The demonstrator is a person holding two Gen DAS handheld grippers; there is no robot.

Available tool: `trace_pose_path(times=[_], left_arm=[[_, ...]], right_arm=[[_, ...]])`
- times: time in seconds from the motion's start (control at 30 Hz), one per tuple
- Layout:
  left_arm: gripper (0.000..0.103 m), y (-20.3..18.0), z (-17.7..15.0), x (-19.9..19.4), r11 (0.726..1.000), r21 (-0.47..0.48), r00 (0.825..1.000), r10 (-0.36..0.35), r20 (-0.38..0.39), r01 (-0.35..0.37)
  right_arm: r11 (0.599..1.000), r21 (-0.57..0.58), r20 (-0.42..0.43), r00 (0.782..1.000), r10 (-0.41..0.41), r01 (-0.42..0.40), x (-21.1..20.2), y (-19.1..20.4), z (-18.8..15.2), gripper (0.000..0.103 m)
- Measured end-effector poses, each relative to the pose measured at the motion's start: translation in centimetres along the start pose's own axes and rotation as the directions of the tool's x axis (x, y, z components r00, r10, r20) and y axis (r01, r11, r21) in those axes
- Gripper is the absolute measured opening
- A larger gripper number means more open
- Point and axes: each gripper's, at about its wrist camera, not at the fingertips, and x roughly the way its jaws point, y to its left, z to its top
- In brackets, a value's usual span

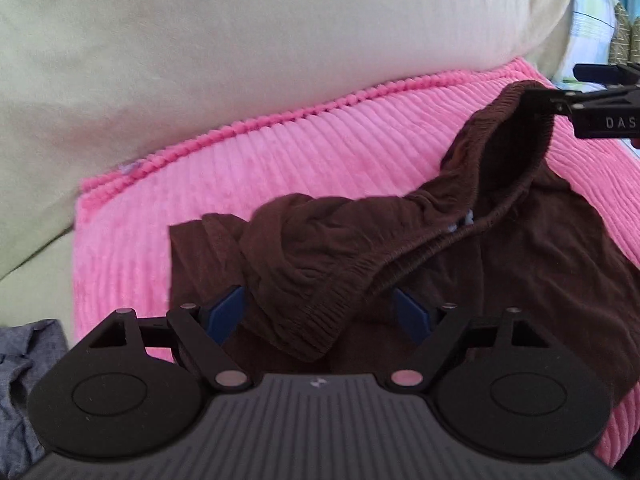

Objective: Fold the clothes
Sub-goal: 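Carry the brown t-shirt with both grippers and lay it on the pink blanket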

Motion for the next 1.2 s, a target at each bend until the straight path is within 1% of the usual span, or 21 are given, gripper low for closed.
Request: trace_pose_path(times=[0.1, 0.2, 0.3, 0.33, 0.37, 0.4, 0.43, 0.5, 0.6, 0.7, 0.83, 0.9, 0.93, 0.97, 1.0, 1.03, 1.07, 1.1, 1.13, 1.17, 1.2], left_arm=[[0.082, -0.2, -0.2, 0.5, 0.992, 0.062, 0.994, 0.107, 0.023, -0.108], [0.081, 0.8, 0.5, 0.4, 0.991, 0.03, 0.991, 0.126, 0.045, -0.128], [0.083, 1.2, 1.2, 0.4, 0.989, 0.042, 0.988, 0.138, 0.072, -0.142], [0.083, 1.3, 1.4, 1.1, 0.987, 0.046, 0.987, 0.148, 0.062, -0.151], [0.081, 1.4, 1.7, 1.7, 0.986, 0.05, 0.986, 0.158, 0.053, -0.161], [0.069, 1.6, 1.9, 2.4, 0.984, 0.045, 0.985, 0.168, 0.045, -0.17], [0.061, 1.9, 2.3, 2.7, 0.985, 0.026, 0.984, 0.172, 0.043, -0.173], [0.02, 2.6, 3.0, 3.1, 0.985, -0.012, 0.984, 0.173, 0.048, -0.173], [0.02, 3.2, 4.5, 3.3, 0.981, -0.011, 0.976, 0.193, 0.097, -0.193], [0.016, 2.9, 6.4, 4.3, 0.97, 0.037, 0.962, 0.234, 0.141, -0.241], [0.015, 3.9, 10.4, 7.1, 0.958, 0.023, 0.948, 0.28, 0.15, -0.286], [0.021, 4.9, 12.5, 9.3, 0.955, -0.015, 0.947, 0.295, 0.124, -0.295], [0.022, 5.6, 14.0, 11.3, 0.953, -0.041, 0.95, 0.303, 0.079, -0.301], [0.032, 6.1, 14.8, 13.1, 0.952, -0.032, 0.952, 0.305, 0.014, -0.304], [0.043, 6.6, 15.2, 14.4, 0.957, -0.023, 0.956, 0.288, -0.054, -0.289], [0.044, 7.3, 15.2, 15.0, 0.966, -0.037, 0.962, 0.25, -0.106, -0.255], [0.046, 7.9, 15.1, 15.2, 0.974, -0.054, 0.968, 0.213, -0.136, -0.222], [0.051, 8.5, 14.7, 14.5, 0.982, -0.084, 0.98, 0.155, -0.128, -0.166], [0.056, 9.4, 14.0, 13.0, 0.987, -0.133, 0.992, 0.074, -0.103, -0.088], [0.064, 10.4, 12.9, 11.1, 0.983, -0.184, 0.997, 0.007, -0.072, -0.02], [0.065, 11.3, 11.6, 9.1, 0.974, -0.227, 0.999, -0.032, -0.036, 0.024]], right_arm=[[1.0, -0.019, 0.01, 1.0, 0.012, -0.012, 0.1, -0.4, -0.4, 0.099], [0.999, -0.042, 0.006, 1.0, 0.007, -0.007, 0.6, -0.1, -0.9, 0.088], [0.998, -0.063, -0.021, 0.999, 0.024, -0.026, 1.2, 0.3, -1.4, 0.077], [0.997, -0.073, -0.041, 0.998, 0.037, -0.04, 1.7, 0.4, -1.7, 0.068], [0.995, -0.084, -0.064, 0.997, 0.051, -0.057, 2.3, 0.5, -2.0, 0.046], [0.994, -0.084, -0.077, 0.995, 0.06, -0.066, 2.7, 0.5, -2.1, 0.032], [0.994, -0.071, -0.106, 0.991, 0.078, -0.086, 3.4, 0.4, -2.3, 0.011], [0.992, -0.055, -0.105, 0.989, 0.104, -0.11, 3.6, 0.3, -2.7, 0.011], [0.995, -0.061, -0.032, 0.997, 0.077, -0.079, 2.7, 0.2, -2.5, 0.011], [0.997, -0.001, 0.015, 0.997, 0.081, -0.081, 3.3, -0.9, -0.6, 0.011], [0.999, 0.028, 0.018, 0.999, 0.028, -0.028, 8.2, -1.6, 3.1, 0.01], [0.999, 0.039, 0.017, 1.0, -0.003, 0.002, 10.4, -1.7, 4.3, 0.01], [0.998, 0.06, 0.009, 1.0, -0.03, 0.029, 12.6, -1.9, 5.3, 0.01], [0.997, 0.076, -0.006, 0.999, -0.033, 0.033, 14.4, -2.0, 5.8, 0.011], [0.996, 0.089, -0.023, 0.999, -0.028, 0.03, 16.1, -2.0, 6.1, 0.017], [0.995, 0.097, -0.075, 0.997, -0.026, 0.034, 17.7, -2.0, 6.2, 0.043], [0.994, 0.099, -0.158, 0.987, -0.033, 0.049, 19.1, -2.0, 6.1, 0.06], [0.994, 0.095, -0.194, 0.98, -0.041, 0.061, 19.2, -2.1, 5.9, 0.065], [0.995, 0.086, -0.146, 0.988, -0.045, 0.058, 17.7, -2.2, 5.4, 0.077], [0.994, 0.077, -0.044, 0.996, -0.073, 0.076, 14.7, -2.4, 4.7, 0.092], [0.994, 0.073, 0.006, 0.996, -0.085, 0.084, 13.1, -2.5, 4.4, 0.097]])
